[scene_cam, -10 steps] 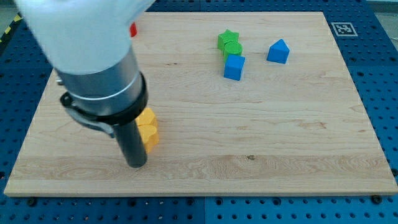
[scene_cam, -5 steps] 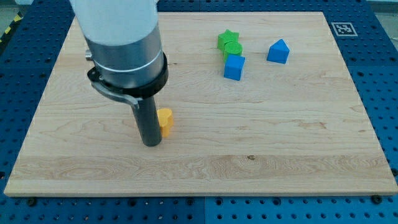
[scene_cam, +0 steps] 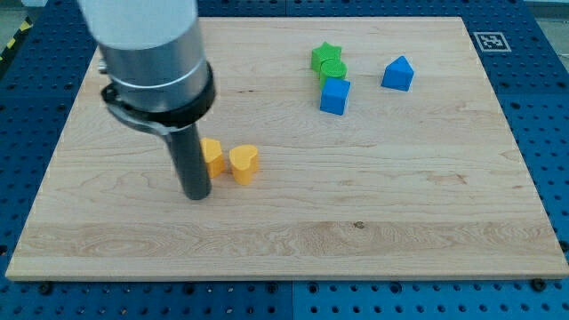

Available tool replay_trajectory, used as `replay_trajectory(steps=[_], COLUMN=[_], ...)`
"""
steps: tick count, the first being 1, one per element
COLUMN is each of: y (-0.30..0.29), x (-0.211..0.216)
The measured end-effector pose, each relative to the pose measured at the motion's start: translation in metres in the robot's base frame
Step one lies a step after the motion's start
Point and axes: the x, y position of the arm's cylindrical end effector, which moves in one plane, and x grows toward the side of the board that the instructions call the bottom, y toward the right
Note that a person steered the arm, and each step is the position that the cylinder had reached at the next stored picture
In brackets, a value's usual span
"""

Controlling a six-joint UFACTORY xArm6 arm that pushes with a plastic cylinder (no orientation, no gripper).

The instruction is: Move the yellow heart diagonally bottom right to the blue cube

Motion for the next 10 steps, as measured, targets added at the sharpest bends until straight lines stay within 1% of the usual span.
replay_trajectory(steps=[1,2,3,4,6,10], y=[-0.022,-0.029,-0.028,-0.022,0.019,0.132], x=[-0.012,-0.032,-0.049,-0.052,-0.026,-0.026])
